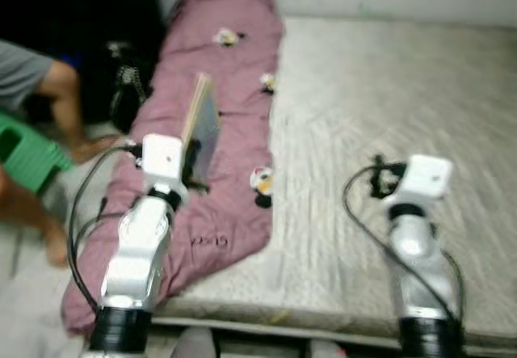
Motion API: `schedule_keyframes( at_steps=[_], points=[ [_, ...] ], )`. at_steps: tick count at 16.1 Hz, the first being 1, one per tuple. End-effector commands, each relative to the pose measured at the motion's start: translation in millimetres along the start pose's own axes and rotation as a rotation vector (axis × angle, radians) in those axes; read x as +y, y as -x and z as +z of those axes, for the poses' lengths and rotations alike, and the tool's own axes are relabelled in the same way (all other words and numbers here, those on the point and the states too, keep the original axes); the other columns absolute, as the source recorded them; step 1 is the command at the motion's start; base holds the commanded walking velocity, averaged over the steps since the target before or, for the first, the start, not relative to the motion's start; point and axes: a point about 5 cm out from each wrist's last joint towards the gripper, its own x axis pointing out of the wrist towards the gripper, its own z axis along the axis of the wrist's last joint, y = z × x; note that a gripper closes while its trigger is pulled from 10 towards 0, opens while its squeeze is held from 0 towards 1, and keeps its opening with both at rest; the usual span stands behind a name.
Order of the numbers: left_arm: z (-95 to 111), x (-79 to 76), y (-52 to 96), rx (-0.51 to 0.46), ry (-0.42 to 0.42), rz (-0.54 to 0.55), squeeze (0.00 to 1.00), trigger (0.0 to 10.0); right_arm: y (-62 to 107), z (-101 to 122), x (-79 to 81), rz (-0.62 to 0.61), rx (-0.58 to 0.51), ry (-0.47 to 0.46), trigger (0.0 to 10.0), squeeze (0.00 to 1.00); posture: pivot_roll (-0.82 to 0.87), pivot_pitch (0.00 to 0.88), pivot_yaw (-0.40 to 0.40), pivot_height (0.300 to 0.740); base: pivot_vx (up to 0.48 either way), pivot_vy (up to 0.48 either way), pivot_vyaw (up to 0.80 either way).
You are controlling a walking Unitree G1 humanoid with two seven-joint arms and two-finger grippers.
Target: Clean up the room
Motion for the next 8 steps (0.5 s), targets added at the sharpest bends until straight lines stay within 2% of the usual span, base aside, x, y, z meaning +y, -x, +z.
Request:
schedule_keyframes(
  at_steps=[1, 7, 8],
  points=[
    [13.1, 7.1, -0.3, -0.058, -0.020, 0.022, 0.00, 10.0, -2.7, 7.0, 3.3, 0.007, -0.021, 0.000, 10.0, 0.00, 0.01, 0.000, 0.028, 0.740, 0.000, 0.000, 0.00],
    [13.7, 3.9, -1.6, -0.060, -0.032, 0.001, 0.00, 10.0, -2.3, 5.7, 1.7, -0.010, -0.010, -0.022, 10.0, 0.00, 0.00, 0.000, 0.031, 0.740, 0.000, 0.000, 0.00],
    [13.6, 3.6, -1.6, -0.060, -0.033, 0.000, 0.00, 10.0, -2.3, 5.0, 1.2, -0.013, -0.005, -0.020, 10.0, 0.00, 0.00, 0.000, 0.031, 0.740, 0.000, 0.000, -0.66]
  ],
)
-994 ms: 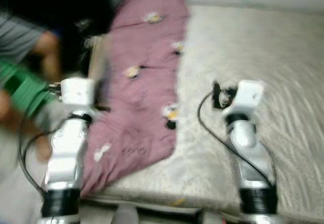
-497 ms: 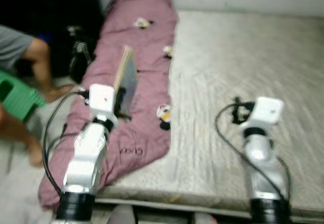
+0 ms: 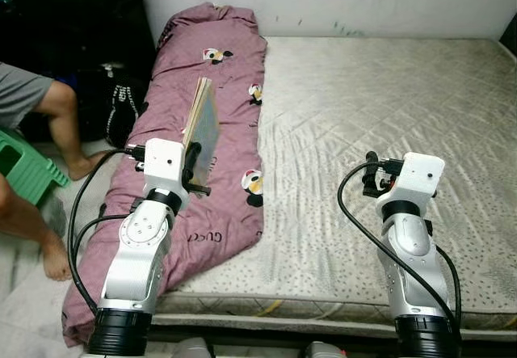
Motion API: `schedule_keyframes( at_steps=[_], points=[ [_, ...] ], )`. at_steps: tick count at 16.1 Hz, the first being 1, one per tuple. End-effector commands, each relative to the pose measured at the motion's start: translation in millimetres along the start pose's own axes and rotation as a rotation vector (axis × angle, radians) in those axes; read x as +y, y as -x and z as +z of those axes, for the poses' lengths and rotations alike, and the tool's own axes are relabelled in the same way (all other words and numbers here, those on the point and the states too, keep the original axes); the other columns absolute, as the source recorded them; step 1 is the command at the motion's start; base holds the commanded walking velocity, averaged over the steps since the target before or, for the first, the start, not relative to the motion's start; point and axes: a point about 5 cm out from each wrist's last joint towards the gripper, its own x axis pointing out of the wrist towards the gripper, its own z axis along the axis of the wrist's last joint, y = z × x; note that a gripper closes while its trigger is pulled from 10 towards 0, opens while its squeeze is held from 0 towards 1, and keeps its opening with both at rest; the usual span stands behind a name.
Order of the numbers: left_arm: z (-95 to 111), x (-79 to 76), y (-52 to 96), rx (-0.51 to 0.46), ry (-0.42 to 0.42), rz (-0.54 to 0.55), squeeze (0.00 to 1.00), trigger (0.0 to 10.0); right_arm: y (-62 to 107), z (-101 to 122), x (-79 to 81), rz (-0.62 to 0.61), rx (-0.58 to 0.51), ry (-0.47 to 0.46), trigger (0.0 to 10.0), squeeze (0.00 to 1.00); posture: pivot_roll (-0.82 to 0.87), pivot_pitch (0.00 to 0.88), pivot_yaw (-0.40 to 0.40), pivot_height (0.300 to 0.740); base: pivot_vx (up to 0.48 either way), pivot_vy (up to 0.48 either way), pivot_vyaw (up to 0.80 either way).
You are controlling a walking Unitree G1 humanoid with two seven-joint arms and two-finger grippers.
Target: Clean up the room
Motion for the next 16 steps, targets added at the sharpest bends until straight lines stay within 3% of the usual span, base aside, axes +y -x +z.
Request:
schedule_keyframes(
  at_steps=[1, 4, 16],
  points=[
    [12.1, 0.3, -2.2, -0.056, -0.017, -0.008, 0.00, 10.0, -0.1, 1.2, -0.7, -0.008, 0.002, -0.007, 10.0, 0.00, 0.00, 0.000, 0.030, 0.740, 0.000, 0.000, -0.80],
    [12.0, -1.0, -3.4, -0.059, -0.016, -0.012, 0.00, 10.0, -1.2, 3.3, -0.1, -0.005, -0.008, -0.004, 10.0, 0.00, 0.00, 0.000, 0.029, 0.740, 0.000, 0.000, -0.57],
    [11.1, -1.9, -4.7, -0.059, -0.010, -0.014, 0.00, 10.0, -1.6, 5.3, 2.1, 0.008, -0.020, 0.000, 10.0, 0.00, 0.00, 0.000, 0.027, 0.740, 0.000, -0.301, 0.00]
  ],
)
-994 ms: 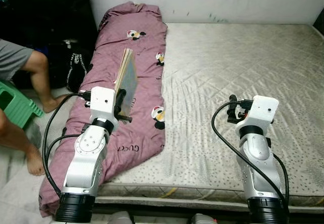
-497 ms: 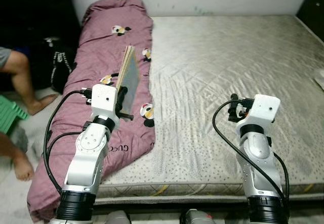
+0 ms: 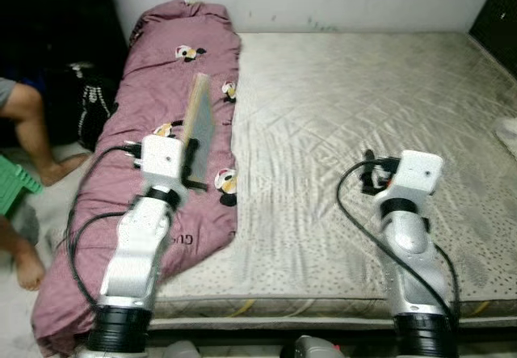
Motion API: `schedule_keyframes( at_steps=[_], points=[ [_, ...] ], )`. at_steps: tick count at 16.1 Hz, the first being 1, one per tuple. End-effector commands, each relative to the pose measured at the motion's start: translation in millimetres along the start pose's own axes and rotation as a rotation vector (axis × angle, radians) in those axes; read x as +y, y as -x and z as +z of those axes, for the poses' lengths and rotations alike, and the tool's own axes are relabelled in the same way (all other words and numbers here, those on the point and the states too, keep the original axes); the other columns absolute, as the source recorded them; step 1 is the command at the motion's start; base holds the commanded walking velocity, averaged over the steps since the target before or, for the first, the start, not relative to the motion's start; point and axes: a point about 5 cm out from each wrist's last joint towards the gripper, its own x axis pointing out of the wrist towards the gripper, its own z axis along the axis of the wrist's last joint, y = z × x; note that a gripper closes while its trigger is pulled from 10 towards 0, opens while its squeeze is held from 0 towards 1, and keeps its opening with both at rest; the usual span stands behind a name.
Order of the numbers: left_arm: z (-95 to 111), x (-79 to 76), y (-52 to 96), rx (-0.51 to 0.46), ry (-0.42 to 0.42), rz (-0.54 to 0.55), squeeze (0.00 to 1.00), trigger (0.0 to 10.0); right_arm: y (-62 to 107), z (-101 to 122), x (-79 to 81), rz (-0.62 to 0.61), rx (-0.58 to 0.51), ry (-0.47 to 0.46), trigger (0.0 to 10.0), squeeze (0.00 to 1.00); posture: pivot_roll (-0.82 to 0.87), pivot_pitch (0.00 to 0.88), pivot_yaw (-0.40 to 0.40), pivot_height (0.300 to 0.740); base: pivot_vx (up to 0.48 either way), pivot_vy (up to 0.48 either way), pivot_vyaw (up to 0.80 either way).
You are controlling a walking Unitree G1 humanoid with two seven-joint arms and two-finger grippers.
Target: Clean up the room
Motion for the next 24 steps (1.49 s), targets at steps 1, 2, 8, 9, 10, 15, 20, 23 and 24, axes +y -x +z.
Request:
schedule_keyframes(
  at_steps=[1, 2, 8, 9, 10, 15, 20, 23, 24],
  points=[
    [8.8, 5.9, -1.7, -0.044, -0.022, 0.012, 0.00, 10.0, -0.2, 3.5, 4.6, 0.014, -0.013, -0.006, 10.0, 0.00, 0.00, 0.000, 0.026, 0.740, 0.000, -0.304, 0.00],
    [8.6, 5.8, -1.7, -0.043, -0.021, 0.012, 0.00, 10.0, -0.2, 3.4, 4.7, 0.015, -0.013, -0.007, 10.0, 0.00, 0.00, 0.000, 0.026, 0.740, 0.000, -0.307, 0.00],
    [7.7, 4.7, -1.4, -0.042, -0.023, 0.007, 0.00, 10.0, -0.9, 5.0, 6.6, 0.025, -0.022, 0.000, 10.0, 0.00, 0.00, 0.000, 0.023, 0.740, 0.000, -0.306, 0.00],
    [7.2, 4.7, -1.2, -0.041, -0.020, 0.007, 0.00, 10.0, -0.5, 4.7, 6.6, 0.025, -0.021, 0.001, 10.0, 0.00, 0.00, 0.000, 0.023, 0.740, 0.000, -0.311, 0.00],
    [6.8, 4.6, -0.8, -0.041, -0.023, 0.006, 0.00, 10.0, -0.1, 4.0, 6.7, 0.025, -0.019, 0.001, 10.0, 0.00, 0.00, 0.000, 0.024, 0.740, 0.000, -0.311, 0.00],
    [-0.8, 5.6, 4.9, -0.022, -0.037, 0.016, 0.00, 10.0, 3.6, -3.5, 4.9, 0.041, -0.001, 0.005, 10.0, 0.00, 0.00, 0.000, 0.021, 0.740, 0.000, -0.233, 0.00],
    [-9.2, 11.0, 14.8, -0.004, -0.040, 0.040, 0.00, 10.0, 0.4, -3.6, 2.9, 0.046, -0.001, 0.013, 10.0, 0.00, 0.00, 0.000, 0.011, 0.740, 0.000, 0.000, 0.00],
    [-9.3, 9.6, 15.6, -0.021, -0.006, 0.048, 0.00, 10.0, -0.5, -1.6, 5.2, 0.059, -0.005, 0.008, 10.0, 0.00, 0.00, 0.000, 0.006, 0.740, 0.000, 0.000, 0.00],
    [-9.6, 9.2, 15.7, -0.026, -0.012, 0.063, 0.00, 10.0, -0.3, -1.4, 5.3, 0.065, -0.006, 0.007, 10.0, 0.00, 0.00, 0.000, 0.005, 0.740, 0.000, 0.000, 0.00]
  ],
)
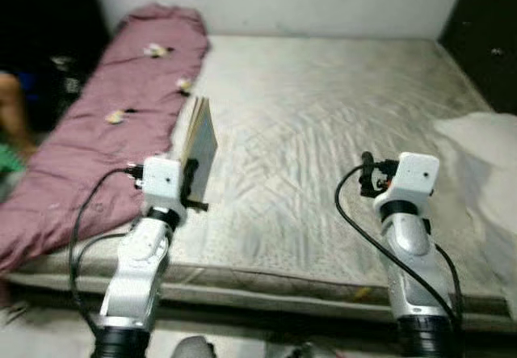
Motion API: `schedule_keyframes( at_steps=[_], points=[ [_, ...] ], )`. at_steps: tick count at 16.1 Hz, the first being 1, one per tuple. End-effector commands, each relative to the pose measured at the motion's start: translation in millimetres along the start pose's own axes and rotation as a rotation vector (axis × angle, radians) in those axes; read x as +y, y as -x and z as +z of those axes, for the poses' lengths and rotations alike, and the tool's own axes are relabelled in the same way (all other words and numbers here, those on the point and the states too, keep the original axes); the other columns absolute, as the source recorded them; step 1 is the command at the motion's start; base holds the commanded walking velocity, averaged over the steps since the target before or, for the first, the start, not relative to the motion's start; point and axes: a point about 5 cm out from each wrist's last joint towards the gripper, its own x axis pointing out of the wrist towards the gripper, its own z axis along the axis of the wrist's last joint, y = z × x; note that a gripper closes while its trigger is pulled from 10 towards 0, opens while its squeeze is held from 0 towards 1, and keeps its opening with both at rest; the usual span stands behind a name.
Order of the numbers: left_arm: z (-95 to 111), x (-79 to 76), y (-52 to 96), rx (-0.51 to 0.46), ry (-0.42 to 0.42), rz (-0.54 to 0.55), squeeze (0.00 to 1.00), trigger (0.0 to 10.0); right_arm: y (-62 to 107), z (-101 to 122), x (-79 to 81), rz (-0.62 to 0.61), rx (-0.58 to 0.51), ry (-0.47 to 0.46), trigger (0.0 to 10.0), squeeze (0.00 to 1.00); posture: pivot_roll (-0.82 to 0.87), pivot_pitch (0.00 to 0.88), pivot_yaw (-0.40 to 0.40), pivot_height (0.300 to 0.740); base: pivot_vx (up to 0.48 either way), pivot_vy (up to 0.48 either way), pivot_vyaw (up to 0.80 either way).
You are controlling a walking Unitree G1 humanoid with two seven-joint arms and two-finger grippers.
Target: Clean up the room
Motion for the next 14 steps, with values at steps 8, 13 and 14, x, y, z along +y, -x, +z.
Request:
schedule_keyframes(
  at_steps=[8, 13, 14],
  points=[
    [12.1, -0.1, 0.3, -0.067, -0.020, -0.023, 0.00, 10.0, 0.6, 0.4, 0.4, 0.015, 0.000, -0.001, 10.0, 0.00, -0.01, 0.000, 0.003, 0.740, 0.000, 0.000, 0.00],
    [13.1, -2.4, 0.0, -0.069, -0.037, -0.017, 0.00, 10.0, 0.6, -0.3, -1.3, 0.016, 0.005, 0.007, 10.0, 0.00, -0.01, 0.000, 0.001, 0.740, 0.000, 0.000, 0.00],
    [12.6, -2.1, -0.1, -0.066, -0.029, -0.010, 0.00, 10.0, 0.8, -0.3, -1.0, 0.019, 0.005, 0.011, 10.0, 0.00, -0.01, 0.000, 0.000, 0.740, 0.000, 0.000, 0.00]
  ],
)
